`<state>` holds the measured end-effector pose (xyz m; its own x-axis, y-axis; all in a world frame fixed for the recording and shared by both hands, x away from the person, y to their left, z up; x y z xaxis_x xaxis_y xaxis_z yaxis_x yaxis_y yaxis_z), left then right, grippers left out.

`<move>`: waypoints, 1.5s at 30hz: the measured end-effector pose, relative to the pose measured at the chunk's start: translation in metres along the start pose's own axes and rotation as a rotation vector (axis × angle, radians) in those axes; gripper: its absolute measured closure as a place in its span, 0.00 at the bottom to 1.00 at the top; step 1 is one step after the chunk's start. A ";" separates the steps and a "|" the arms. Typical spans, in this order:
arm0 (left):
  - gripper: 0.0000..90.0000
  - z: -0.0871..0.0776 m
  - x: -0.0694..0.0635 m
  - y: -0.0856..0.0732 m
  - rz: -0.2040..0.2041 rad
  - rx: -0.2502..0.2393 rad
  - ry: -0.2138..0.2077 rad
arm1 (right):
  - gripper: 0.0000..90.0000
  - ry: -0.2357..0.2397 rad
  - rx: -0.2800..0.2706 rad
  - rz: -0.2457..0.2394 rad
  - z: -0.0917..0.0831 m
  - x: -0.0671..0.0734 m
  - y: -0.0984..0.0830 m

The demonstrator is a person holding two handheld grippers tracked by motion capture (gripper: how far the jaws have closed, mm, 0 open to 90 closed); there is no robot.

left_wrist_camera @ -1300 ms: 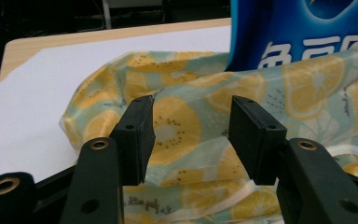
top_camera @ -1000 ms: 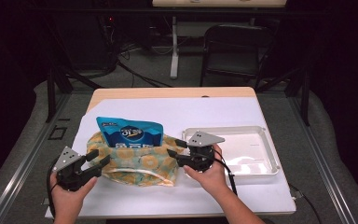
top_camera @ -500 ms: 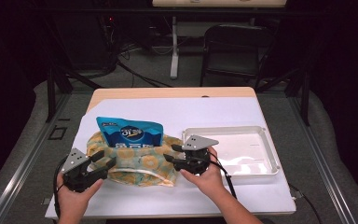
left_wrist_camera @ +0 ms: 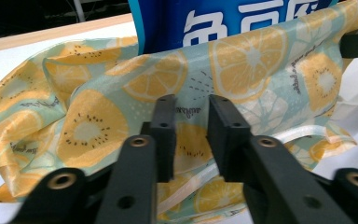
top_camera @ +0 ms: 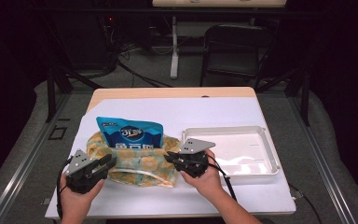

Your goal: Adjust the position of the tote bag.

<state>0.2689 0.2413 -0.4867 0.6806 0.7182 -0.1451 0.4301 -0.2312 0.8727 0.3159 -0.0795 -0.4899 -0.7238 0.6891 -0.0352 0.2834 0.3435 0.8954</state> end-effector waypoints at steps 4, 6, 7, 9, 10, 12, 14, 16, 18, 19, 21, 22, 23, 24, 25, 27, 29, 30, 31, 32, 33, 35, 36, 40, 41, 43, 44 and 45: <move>0.96 -0.001 -0.001 0.000 0.009 0.007 0.000 | 0.95 0.009 -0.003 -0.004 -0.001 0.002 0.000; 1.00 -0.001 -0.002 0.000 0.011 0.007 0.003 | 0.95 0.013 -0.006 -0.004 -0.002 0.004 0.000; 1.00 -0.001 -0.003 0.000 0.017 0.007 0.007 | 0.96 0.014 -0.006 -0.005 -0.002 0.004 0.000; 1.00 -0.001 -0.004 0.000 0.022 0.013 0.010 | 0.96 0.016 -0.007 -0.012 -0.002 0.005 0.000; 1.00 -0.002 -0.004 -0.001 0.025 0.017 0.009 | 0.96 0.018 -0.006 -0.012 -0.002 0.006 0.000; 1.00 -0.002 -0.005 -0.002 0.027 0.018 0.013 | 0.96 0.027 -0.007 -0.014 -0.003 0.007 0.000; 1.00 -0.004 -0.005 -0.003 0.028 0.019 0.016 | 0.96 0.031 -0.003 -0.019 -0.004 0.008 0.000; 1.00 -0.005 -0.006 -0.005 0.024 0.025 0.015 | 0.96 0.039 -0.004 -0.023 -0.004 0.010 -0.001; 1.00 -0.006 -0.007 -0.008 0.017 0.029 0.012 | 0.96 0.044 0.000 -0.027 -0.004 0.012 -0.002; 1.00 -0.006 -0.008 -0.010 0.019 0.036 0.012 | 0.96 0.049 0.004 -0.030 -0.004 0.012 -0.002; 1.00 -0.006 -0.009 -0.013 0.021 0.050 0.010 | 0.96 0.057 0.014 -0.036 -0.003 0.015 -0.004; 1.00 -0.007 -0.009 -0.015 0.017 0.055 0.012 | 0.96 0.060 0.020 -0.038 -0.002 0.016 -0.005; 1.00 -0.007 -0.009 -0.016 0.016 0.059 0.012 | 0.96 0.063 0.024 -0.035 0.000 0.018 -0.006; 1.00 -0.007 -0.008 -0.018 0.013 0.064 0.009 | 0.96 0.067 0.032 -0.036 0.001 0.019 -0.006; 1.00 -0.007 -0.007 -0.020 0.008 0.071 0.009 | 0.96 0.067 0.037 -0.043 0.002 0.021 -0.007; 1.00 -0.007 -0.005 -0.022 -0.004 0.079 0.003 | 0.97 0.065 0.052 -0.052 0.004 0.025 -0.010; 1.00 -0.006 -0.004 -0.025 -0.011 0.083 0.001 | 0.97 0.052 0.068 -0.074 0.004 0.027 -0.012; 1.00 -0.005 -0.005 -0.026 -0.008 0.090 -0.001 | 0.97 0.047 0.080 -0.079 0.003 0.028 -0.013; 1.00 -0.004 -0.005 -0.026 -0.008 0.098 -0.003 | 0.98 0.045 0.086 -0.079 0.003 0.029 -0.015; 1.00 -0.003 -0.005 -0.028 -0.009 0.103 -0.004 | 0.98 0.044 0.093 -0.082 0.003 0.029 -0.016; 1.00 -0.001 -0.005 -0.029 -0.009 0.111 -0.007 | 0.98 0.039 0.100 -0.082 0.002 0.029 -0.018; 1.00 0.001 -0.006 -0.030 -0.006 0.125 -0.010 | 0.99 0.035 0.113 -0.076 0.001 0.028 -0.021; 1.00 0.003 -0.006 -0.031 -0.008 0.129 -0.014 | 0.99 0.033 0.122 -0.070 0.001 0.027 -0.023; 1.00 0.009 -0.005 -0.034 -0.014 0.153 -0.021 | 0.99 0.034 0.147 -0.051 0.004 0.025 -0.029; 1.00 0.011 -0.005 -0.036 -0.014 0.160 -0.023 | 0.99 0.035 0.154 -0.045 0.005 0.024 -0.031; 1.00 0.014 -0.005 -0.038 -0.012 0.176 -0.026 | 0.99 0.033 0.168 -0.038 0.008 0.023 -0.034; 1.00 0.015 -0.005 -0.038 -0.012 0.181 -0.025 | 0.99 0.031 0.177 -0.040 0.008 0.023 -0.035; 1.00 0.015 -0.004 -0.039 -0.010 0.186 -0.025 | 0.99 0.029 0.182 -0.037 0.009 0.023 -0.036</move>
<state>0.2585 0.2375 -0.5277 0.6893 0.7050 -0.1671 0.5379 -0.3435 0.7699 0.2949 -0.0705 -0.5270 -0.7529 0.6561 -0.0516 0.3636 0.4800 0.7984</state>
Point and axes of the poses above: each handheld gripper's, and its own axes: z roughly forward along the jaws, y roughly out of its top, x roughly to its left, the point moved 1 cm from there along z, roughly forward along the jaws, and after that the axes turned 12 degrees about -y, right-handed, at the moved point
